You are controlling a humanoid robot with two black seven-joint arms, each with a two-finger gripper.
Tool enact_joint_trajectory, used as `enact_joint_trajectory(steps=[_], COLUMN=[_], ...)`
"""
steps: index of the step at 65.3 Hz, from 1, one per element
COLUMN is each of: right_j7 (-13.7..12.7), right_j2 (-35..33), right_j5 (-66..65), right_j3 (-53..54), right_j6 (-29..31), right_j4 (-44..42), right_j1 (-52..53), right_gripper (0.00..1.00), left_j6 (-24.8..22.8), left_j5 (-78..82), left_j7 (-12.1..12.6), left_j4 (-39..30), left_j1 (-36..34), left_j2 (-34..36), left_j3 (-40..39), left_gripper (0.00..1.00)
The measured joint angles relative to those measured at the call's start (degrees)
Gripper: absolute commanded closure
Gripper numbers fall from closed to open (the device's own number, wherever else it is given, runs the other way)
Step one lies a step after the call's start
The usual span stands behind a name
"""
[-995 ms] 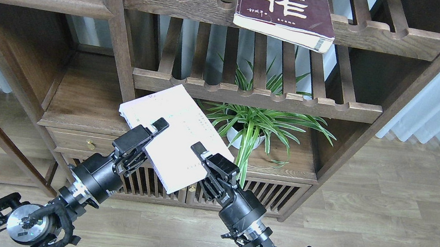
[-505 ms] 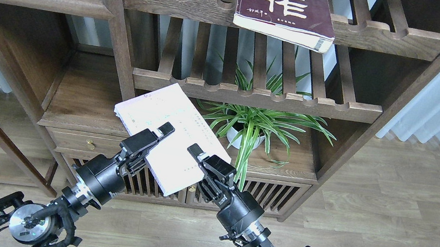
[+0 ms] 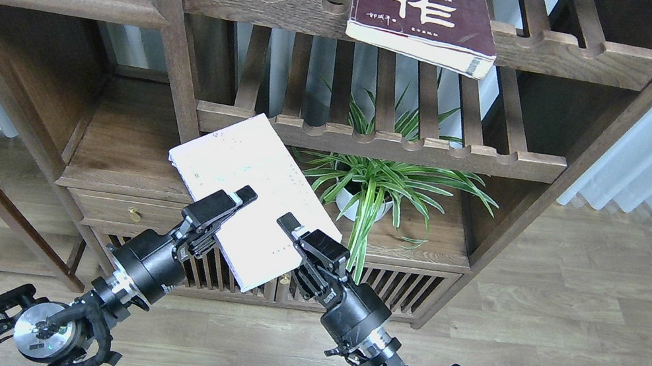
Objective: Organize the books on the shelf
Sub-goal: 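Hold the white book between both grippers and adjust the grip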
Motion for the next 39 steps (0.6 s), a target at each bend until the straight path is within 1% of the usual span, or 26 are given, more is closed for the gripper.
enact_joint_trajectory(steps=[5,6,10,14,17,22,32,39], right_j7=[0.0,0.0,0.0,0.3,0.4,0.6,0.7,0.7], right_j2=[0.0,0.0,0.0,0.0,0.0,0.0,0.0,0.0], right_j5=[0.0,0.0,0.0,-0.1,-0.1,-0.1,-0.1,-0.2], right_j3=[0.0,0.0,0.0,0.1,0.1,0.1,0.2,0.2], right_j6=[0.0,0.0,0.0,0.0,0.0,0.0,0.0,0.0], right_j4=[0.0,0.0,-0.1,-0.1,-0.1,-0.1,-0.1,-0.1], right_j1=[0.0,0.0,0.0,0.0,0.1,0.2,0.3,0.5], right_gripper=[0.94,0.91,0.87,0.78,0.74,0.71,0.58,0.58], left_j6=[0.0,0.0,0.0,0.0,0.0,0.0,0.0,0.0], left_j5=[0.0,0.0,0.1,0.1,0.1,0.1,0.1,0.1], left_j7=[0.0,0.0,0.0,0.0,0.0,0.0,0.0,0.0], left_j4=[0.0,0.0,0.0,0.0,0.0,0.0,0.1,0.1], left_j1=[-0.1,-0.1,-0.1,-0.1,-0.1,0.0,0.0,0.0], left_j2=[0.0,0.0,0.1,0.2,0.2,0.3,0.3,0.3], left_j3=[0.1,0.1,0.2,0.3,0.3,0.3,0.3,0.3], left_gripper=[0.95,0.95,0.94,0.94,0.94,0.94,0.94,0.94])
